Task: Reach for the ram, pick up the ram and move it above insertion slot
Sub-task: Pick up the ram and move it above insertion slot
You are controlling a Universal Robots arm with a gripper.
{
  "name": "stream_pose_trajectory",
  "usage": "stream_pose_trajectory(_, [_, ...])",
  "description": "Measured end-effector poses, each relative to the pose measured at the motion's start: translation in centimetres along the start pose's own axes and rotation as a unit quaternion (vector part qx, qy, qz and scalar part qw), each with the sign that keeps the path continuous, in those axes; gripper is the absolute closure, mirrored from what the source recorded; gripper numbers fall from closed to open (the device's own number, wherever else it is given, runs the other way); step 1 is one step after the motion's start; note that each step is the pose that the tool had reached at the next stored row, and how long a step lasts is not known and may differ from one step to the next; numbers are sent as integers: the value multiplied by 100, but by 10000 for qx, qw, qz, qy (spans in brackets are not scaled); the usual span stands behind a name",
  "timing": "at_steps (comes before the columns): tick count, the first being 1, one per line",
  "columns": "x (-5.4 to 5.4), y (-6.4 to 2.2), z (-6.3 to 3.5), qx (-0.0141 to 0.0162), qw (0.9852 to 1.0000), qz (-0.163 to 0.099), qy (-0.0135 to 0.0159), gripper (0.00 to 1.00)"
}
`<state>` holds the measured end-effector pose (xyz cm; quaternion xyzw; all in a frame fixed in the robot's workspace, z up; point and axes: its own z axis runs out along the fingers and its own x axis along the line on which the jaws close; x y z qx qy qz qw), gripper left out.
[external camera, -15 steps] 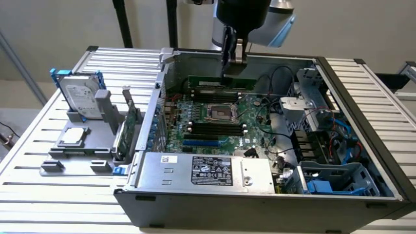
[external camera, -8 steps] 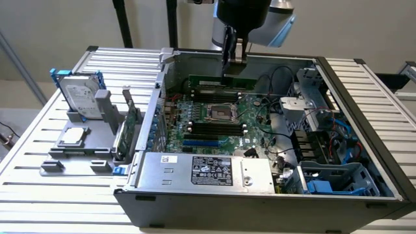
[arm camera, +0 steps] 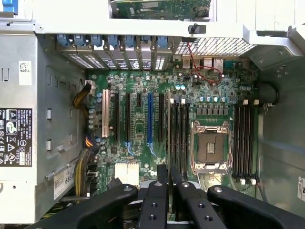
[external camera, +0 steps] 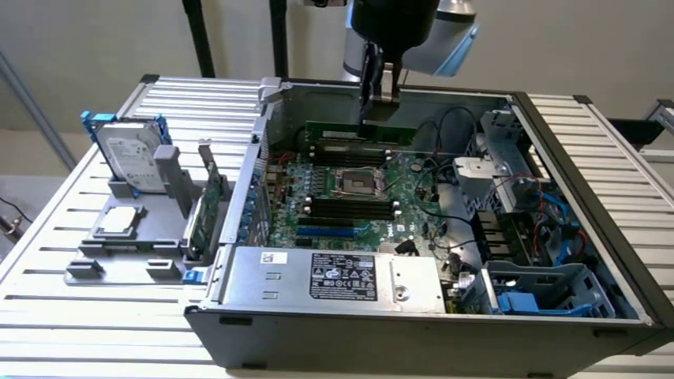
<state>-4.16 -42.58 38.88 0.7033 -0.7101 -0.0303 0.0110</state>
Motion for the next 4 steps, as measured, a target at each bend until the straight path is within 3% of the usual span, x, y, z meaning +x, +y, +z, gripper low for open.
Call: stream_pose_trajectory(4, [0, 0, 0, 0, 10000, 0, 0, 87])
